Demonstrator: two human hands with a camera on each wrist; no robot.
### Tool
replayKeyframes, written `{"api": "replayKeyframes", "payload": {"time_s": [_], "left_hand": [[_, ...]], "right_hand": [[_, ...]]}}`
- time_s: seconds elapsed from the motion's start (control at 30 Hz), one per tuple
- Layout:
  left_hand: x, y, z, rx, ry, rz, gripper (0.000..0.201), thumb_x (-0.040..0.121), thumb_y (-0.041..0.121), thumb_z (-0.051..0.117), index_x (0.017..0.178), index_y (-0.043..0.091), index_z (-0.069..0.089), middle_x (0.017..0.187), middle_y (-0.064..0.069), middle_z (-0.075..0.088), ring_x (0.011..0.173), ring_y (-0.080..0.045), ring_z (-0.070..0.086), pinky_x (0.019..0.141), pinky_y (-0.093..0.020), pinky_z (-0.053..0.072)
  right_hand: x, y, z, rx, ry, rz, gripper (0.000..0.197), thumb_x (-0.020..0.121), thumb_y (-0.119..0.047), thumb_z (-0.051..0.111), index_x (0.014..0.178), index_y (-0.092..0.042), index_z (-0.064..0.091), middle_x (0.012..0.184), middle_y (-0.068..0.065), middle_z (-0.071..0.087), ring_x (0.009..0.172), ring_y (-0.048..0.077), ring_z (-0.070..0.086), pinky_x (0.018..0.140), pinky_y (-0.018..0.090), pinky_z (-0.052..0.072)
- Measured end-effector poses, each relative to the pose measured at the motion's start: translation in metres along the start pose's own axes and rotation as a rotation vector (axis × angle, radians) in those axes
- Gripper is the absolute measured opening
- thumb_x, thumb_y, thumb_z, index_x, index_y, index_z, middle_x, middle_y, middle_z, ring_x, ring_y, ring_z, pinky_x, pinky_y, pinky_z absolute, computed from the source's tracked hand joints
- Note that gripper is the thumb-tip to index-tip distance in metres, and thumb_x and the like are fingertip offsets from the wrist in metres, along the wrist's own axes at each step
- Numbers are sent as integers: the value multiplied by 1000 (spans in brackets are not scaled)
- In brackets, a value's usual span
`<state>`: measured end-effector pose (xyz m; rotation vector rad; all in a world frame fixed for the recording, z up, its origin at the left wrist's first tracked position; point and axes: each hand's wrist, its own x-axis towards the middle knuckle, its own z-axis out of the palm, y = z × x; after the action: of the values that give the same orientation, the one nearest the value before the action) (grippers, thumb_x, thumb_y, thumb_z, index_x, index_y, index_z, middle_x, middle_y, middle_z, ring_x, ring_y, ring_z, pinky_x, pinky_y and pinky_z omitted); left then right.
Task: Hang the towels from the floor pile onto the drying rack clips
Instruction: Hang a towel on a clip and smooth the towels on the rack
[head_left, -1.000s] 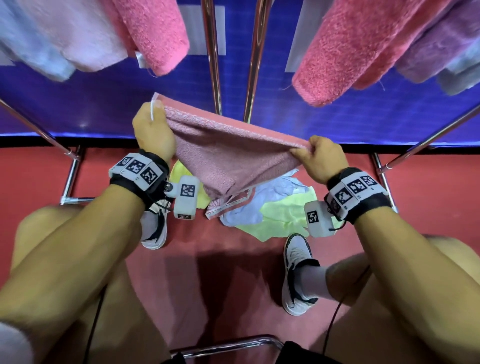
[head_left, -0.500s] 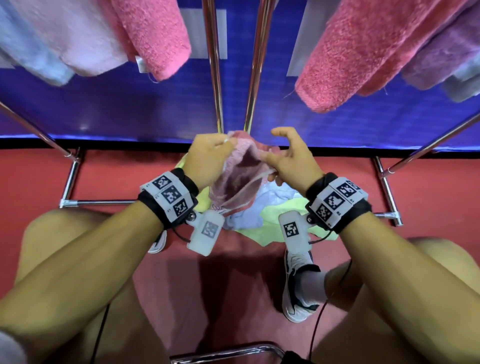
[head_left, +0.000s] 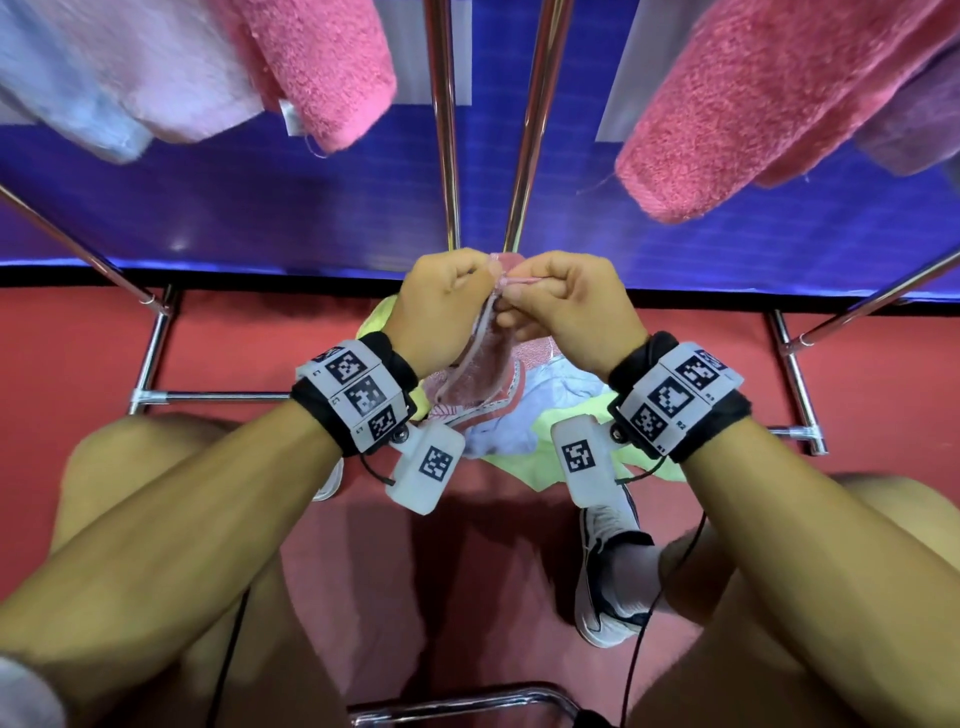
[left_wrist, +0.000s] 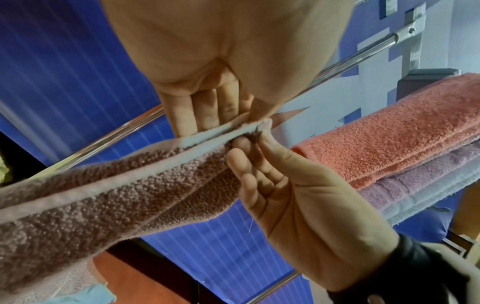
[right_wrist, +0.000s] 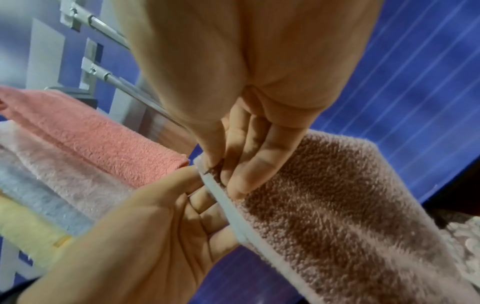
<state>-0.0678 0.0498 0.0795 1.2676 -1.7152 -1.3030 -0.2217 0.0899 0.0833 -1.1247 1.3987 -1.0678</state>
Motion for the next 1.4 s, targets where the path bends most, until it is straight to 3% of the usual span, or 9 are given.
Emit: {"api": "replayKeyframes", "payload": {"time_s": [0.1,0.23,0.5,0.7,0.97,1.1,1.2,1.3,1.4], "left_hand": [[-1,-4,2,31,12,27,26,98,26,55,83,12,70,71,4,65,68,-13,61,77,-53,55],[-3,-5,3,-44,3,23,16,99,22,57,97,31,70,79,-7,76,79,-27,73,82,-52,58],[-1,-10,6,-101,-15,-43,19,95,20,58,92,13,75,86,-5,76,89,-22,73,89,-53,56],[-3,-4,5,-54,-80,2,16,95,22,66,102,8,72,76,5,75,70,-1,68,69,-17,49],[0,-8,-8,-68,-151,-2,8,85,8,75,90,14,73,81,-19,75,74,-24,67,79,-57,55],[3,-8,-17,-68,-132,35,2,86,17,75,87,16,74,83,-8,77,76,-21,72,72,-48,59],[7,-9,-26,-86,-71,82,7,86,23,72,89,18,76,91,-9,77,90,-35,72,83,-54,58],[11,-10,-33,-52,11,134,8,93,15,66,91,14,73,79,7,76,75,-17,71,75,-36,57],[15,-13,-38,-69,97,164,9,94,13,61,94,11,70,71,11,72,69,-8,65,69,-34,53]], "right_hand": [[0,1,1,-32,20,10,11,93,-9,64,82,-9,65,75,11,72,63,17,68,56,30,56],[1,4,1,-18,73,30,12,93,-10,63,82,-8,63,67,3,70,57,14,67,51,27,53],[3,9,4,-41,94,-20,16,95,-9,61,79,-15,61,70,7,69,58,16,67,50,25,49],[3,11,4,-37,122,-19,15,92,-11,64,78,-13,61,66,6,70,59,20,69,48,24,50],[-2,11,-2,-78,72,-11,19,91,-17,68,78,-8,59,65,15,69,55,17,68,45,16,45],[3,21,-9,-408,37,-66,32,87,-41,69,72,-16,57,60,9,66,59,25,65,54,30,48],[6,26,-15,-689,-18,-71,29,85,-32,70,65,-20,51,57,1,53,62,24,49,58,31,38],[10,31,-19,-896,-31,-51,37,85,-38,68,58,-20,49,65,1,40,73,24,44,62,33,27],[13,34,-24,-928,-26,-31,35,85,-44,68,67,-15,64,83,8,52,91,25,51,79,34,43]]}}
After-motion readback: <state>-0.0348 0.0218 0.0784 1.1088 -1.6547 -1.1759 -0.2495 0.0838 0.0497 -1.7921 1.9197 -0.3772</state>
